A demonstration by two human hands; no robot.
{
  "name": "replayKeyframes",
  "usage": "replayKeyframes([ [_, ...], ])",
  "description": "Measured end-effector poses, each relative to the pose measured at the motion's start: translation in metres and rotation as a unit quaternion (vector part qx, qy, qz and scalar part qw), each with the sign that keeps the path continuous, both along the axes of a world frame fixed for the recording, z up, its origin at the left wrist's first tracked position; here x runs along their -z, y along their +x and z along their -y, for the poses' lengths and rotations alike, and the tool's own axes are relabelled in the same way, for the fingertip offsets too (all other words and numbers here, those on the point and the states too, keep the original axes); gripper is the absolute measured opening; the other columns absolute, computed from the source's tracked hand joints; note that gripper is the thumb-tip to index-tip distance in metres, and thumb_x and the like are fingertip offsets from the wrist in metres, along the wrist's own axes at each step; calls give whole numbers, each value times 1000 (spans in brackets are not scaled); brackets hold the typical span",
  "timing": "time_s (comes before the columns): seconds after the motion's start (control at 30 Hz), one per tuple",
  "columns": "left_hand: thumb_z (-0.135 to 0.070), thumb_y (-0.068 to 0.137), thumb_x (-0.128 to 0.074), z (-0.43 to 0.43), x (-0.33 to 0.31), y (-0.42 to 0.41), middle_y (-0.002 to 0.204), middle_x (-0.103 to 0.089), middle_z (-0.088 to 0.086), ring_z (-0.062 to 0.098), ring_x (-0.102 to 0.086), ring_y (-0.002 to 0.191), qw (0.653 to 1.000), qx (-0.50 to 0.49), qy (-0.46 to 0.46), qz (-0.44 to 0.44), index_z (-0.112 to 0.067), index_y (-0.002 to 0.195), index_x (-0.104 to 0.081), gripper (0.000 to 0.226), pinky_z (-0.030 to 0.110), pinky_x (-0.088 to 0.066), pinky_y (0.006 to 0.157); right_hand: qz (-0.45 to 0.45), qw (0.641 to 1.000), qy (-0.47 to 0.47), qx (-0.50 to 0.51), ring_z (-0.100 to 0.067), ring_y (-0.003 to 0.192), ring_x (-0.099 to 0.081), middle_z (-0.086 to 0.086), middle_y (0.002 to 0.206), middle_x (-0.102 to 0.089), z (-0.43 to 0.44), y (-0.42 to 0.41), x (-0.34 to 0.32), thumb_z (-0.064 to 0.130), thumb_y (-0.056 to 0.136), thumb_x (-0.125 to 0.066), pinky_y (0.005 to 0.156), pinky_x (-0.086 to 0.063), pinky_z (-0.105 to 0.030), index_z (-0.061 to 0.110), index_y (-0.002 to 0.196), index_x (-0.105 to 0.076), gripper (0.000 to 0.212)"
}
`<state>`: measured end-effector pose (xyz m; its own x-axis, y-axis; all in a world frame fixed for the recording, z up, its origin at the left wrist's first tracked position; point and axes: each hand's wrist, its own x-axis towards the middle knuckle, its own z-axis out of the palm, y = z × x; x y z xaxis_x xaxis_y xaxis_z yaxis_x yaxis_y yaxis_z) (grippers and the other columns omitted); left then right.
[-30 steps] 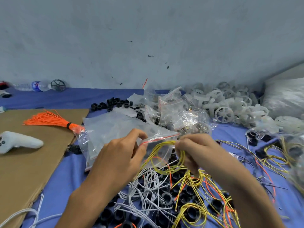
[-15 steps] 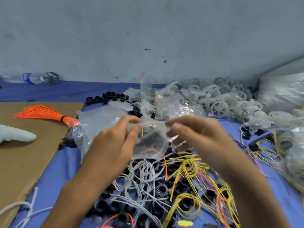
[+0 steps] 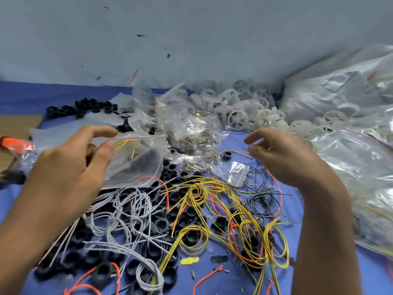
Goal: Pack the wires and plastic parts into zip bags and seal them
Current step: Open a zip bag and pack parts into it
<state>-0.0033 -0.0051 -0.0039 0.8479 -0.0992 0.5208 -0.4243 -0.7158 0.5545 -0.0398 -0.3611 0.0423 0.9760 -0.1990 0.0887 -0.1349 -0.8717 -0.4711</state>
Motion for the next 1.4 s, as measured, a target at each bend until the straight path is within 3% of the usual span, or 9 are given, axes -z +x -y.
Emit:
replayKeyframes([
  [0.23, -65, 100, -38, -17, 19, 23, 54, -55, -5, 11, -47, 37, 999, 28, -8, -35, -40, 135, -53, 45, 19, -28, 30, -63, 998, -23, 2, -23, 86, -65, 0, 97, -73, 8, 10, 16, 28, 98, -54, 83, -53, -38, 23, 104, -73, 21],
  [0.33, -66, 99, -40, -27, 32, 36, 50, -53, -3, 14, -47, 35, 996, 40, -38, -71, -40, 138, -51, 48, 8, -33, 39, -140, 989, -40, -3, -20, 75, -62, -7, 87, -73, 12, 13, 26, 30, 95, -58, 71, -50, -31, 17, 91, -78, 24],
  [0.5, -68, 98, -40, -33, 42, 45, 51, -56, -3, 15, -48, 37, 995, 27, -47, -83, -42, 140, -49, 50, 9, -27, 34, -223, 975, -25, 6, -17, 60, -52, 7, 58, -62, 19, 10, 32, 33, 82, -67, 53, -39, -28, 30, 62, -78, 23],
  [0.6, -68, 98, -42, -31, 43, 45, 55, -59, -4, 17, -52, 43, 996, 16, -49, -67, -41, 140, -49, 51, 26, -29, 31, -269, 961, -58, -4, -16, 54, -45, 5, 52, -52, 18, 10, 40, 29, 80, -67, 49, -34, -26, 26, 65, -79, 19],
  [0.77, -68, 97, -42, -32, 40, 45, 55, -58, -4, 17, -53, 43, 996, 11, -65, -61, -42, 140, -49, 51, 28, -32, 32, -288, 954, -78, 5, -17, 52, -43, 1, 56, -49, 20, 11, 46, 27, 78, -73, 50, -32, -26, 9, 82, -77, 19],
  [0.97, -68, 98, -40, -32, 36, 44, 53, -58, -5, 17, -51, 40, 994, 26, -55, -92, -41, 140, -49, 50, 11, -36, 37, -205, 974, -95, -11, -25, 85, -65, -5, 85, -73, 22, -2, 16, 38, 91, -64, 84, -52, -36, 21, 84, -79, 24],
  [1.13, -69, 98, -37, -21, 20, 27, 50, -53, -2, 15, -46, 36, 997, 27, -30, -63, -42, 136, -51, 48, 12, -33, 35, -17, 999, -3, -37, -16, 74, -67, 2, 75, -74, 13, -35, -30, 37, 93, -62, 73, -50, -34, 30, 79, -78, 23],
  [1.3, -65, 98, -35, 1, -1, 0, 53, -55, -4, 13, -49, 43, 999, 17, 0, -33, -49, 121, -53, 33, 31, -40, 41, 111, 986, 81, -95, -34, 84, -66, -3, 88, -74, -3, -55, -46, 44, 88, -61, 76, -52, -42, 30, 84, -78, 23],
  [1.4, -56, 98, -44, 12, -13, -15, 57, -56, -8, 8, -52, 49, 998, 22, 8, -51, -45, 115, -54, 23, 30, -41, 47, 149, 969, 136, -144, -9, 91, -69, 12, 93, -75, -19, -56, -51, 40, 87, -61, 85, -53, -30, 29, 85, -79, 21],
])
